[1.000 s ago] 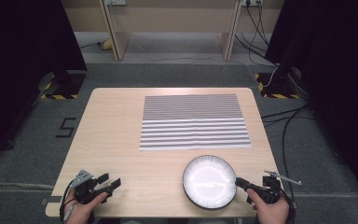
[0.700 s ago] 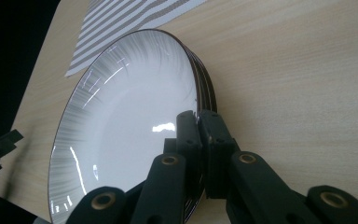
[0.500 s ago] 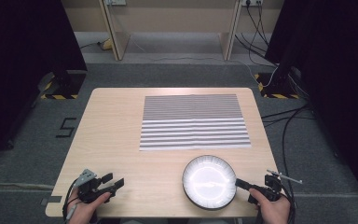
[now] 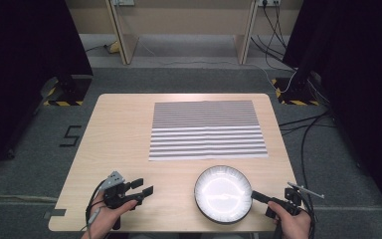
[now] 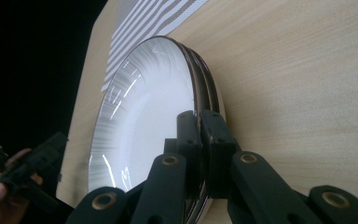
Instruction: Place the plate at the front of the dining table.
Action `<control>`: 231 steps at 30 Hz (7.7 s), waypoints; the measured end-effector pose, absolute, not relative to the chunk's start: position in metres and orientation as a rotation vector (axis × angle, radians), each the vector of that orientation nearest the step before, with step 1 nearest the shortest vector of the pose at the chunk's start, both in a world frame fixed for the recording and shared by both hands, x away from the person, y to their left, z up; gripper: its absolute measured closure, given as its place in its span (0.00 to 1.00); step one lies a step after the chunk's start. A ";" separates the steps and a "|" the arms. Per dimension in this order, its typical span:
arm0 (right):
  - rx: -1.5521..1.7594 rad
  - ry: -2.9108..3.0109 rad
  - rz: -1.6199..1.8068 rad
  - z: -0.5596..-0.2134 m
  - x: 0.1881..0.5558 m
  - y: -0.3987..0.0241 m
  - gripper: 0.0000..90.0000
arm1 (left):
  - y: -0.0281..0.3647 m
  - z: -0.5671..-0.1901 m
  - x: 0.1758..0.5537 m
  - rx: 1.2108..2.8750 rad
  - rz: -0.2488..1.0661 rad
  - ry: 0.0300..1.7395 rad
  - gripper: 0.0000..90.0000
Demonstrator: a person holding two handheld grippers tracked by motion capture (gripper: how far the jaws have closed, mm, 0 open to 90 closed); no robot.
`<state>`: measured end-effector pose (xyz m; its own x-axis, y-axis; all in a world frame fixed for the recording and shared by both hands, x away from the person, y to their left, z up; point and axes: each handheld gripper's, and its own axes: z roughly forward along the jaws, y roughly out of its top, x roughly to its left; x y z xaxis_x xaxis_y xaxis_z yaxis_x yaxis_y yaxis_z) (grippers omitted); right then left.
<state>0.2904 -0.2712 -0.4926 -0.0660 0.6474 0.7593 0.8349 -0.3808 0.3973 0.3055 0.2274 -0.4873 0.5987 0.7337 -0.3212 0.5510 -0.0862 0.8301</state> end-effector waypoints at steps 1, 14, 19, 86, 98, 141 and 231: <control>-1.997 -1.611 -1.429 -0.493 0.291 -0.271 0.97 | 0.223 -0.486 0.307 1.761 0.199 1.044 0.47; -1.986 -1.747 -1.497 -0.473 0.296 -0.266 0.96 | 0.151 -0.481 0.324 1.832 0.080 0.935 0.51; -2.035 -1.785 -1.459 -0.472 0.297 -0.270 0.86 | 0.140 -0.481 0.328 1.853 0.081 0.936 0.53; -1.899 -1.656 -1.516 -0.500 0.319 -0.242 0.74 | 0.098 -0.493 0.344 1.983 0.064 0.911 0.69; -1.890 -1.722 -1.407 -0.491 0.318 -0.241 0.70 | 0.100 -0.498 0.341 1.931 0.073 0.928 0.70; -1.982 -1.547 -1.399 -0.498 0.312 -0.247 0.87 | 0.106 -0.494 0.339 1.856 0.087 0.934 0.53; -1.949 -1.390 -1.595 -0.475 0.335 -0.250 0.87 | 0.288 -0.519 0.294 1.654 0.393 1.219 0.48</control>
<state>0.3348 -0.2495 -0.4752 -0.0632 0.4984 0.8646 0.7884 -0.5062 0.3494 0.2937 0.2879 -0.5194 0.4386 0.8530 -0.2828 0.5269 0.0108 0.8499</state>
